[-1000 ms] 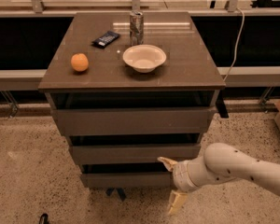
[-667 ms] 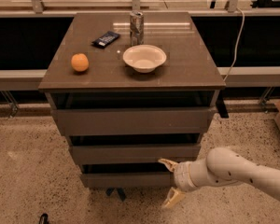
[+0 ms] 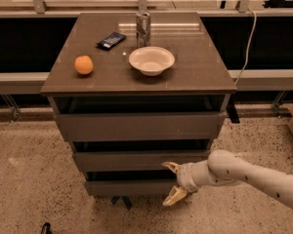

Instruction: Open middle drawer

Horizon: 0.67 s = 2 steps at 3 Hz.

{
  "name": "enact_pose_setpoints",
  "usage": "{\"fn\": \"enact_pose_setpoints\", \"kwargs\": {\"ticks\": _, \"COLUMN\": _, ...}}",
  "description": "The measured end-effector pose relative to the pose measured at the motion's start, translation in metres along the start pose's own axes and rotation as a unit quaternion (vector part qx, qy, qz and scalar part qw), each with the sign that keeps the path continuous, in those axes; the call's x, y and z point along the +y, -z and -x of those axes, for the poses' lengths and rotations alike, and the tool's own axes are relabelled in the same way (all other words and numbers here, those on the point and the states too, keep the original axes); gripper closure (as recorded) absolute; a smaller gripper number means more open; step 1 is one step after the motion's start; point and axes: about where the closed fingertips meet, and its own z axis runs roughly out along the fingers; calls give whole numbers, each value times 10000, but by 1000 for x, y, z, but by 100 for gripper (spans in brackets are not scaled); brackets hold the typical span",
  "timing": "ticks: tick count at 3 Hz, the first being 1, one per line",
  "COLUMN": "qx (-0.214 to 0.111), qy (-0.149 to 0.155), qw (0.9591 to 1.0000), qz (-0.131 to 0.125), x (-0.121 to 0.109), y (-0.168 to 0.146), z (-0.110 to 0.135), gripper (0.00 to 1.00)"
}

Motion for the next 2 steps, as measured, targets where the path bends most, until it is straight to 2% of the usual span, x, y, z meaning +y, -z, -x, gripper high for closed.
{"fn": "enact_pose_setpoints", "kwargs": {"ticks": 2, "qx": 89, "qy": -67, "qw": 9997, "qz": -230, "x": -48, "y": -8, "z": -9, "gripper": 17}}
